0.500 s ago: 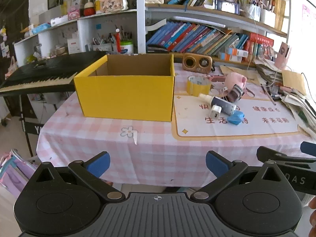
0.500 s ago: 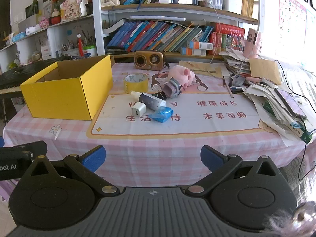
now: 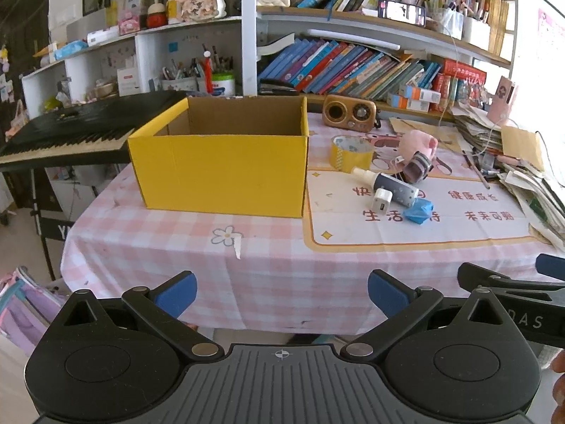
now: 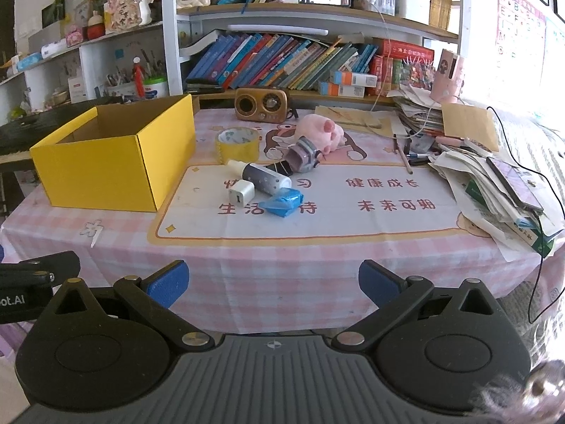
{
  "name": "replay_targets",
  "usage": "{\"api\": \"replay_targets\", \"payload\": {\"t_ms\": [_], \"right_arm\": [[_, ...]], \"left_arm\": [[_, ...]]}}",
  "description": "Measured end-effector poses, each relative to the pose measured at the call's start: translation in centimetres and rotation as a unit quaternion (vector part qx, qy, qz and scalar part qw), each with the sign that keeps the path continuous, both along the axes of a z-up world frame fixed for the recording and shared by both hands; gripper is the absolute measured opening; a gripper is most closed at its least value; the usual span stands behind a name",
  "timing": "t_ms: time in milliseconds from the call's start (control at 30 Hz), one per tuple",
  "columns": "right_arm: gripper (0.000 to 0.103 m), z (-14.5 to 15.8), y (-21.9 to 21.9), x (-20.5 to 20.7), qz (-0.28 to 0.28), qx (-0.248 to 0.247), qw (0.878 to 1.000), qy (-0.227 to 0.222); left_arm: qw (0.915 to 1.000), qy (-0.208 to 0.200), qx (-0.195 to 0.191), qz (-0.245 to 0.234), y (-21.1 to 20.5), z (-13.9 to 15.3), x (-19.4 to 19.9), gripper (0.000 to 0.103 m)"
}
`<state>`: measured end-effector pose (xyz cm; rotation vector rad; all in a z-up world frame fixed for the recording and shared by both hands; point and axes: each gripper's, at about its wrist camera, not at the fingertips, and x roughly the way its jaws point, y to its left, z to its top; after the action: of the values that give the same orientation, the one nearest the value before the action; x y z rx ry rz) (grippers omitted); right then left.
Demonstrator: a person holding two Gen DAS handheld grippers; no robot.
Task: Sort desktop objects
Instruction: 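Move both tools toward the cluster of small objects on the table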
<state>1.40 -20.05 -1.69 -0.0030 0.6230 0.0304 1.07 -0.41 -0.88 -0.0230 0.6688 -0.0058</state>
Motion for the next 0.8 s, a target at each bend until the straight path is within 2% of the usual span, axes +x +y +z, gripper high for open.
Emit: {"api": "replay_targets", "payload": {"t_ms": [200, 800], "right_arm": [[0.103, 0.26, 0.16, 0.04, 0.011, 0.018, 1.0, 0.0], [0.103, 0.56, 0.76, 0.52, 0.007, 0.011, 1.0, -0.001]], "left_arm": [[0.9998, -0.005, 0.018, -0.006, -0.15, 0.21, 0.08, 0.103], [0.9999, -0.009, 0.004, -0.014, 0.53, 0.37, 0.81, 0.103]]}}
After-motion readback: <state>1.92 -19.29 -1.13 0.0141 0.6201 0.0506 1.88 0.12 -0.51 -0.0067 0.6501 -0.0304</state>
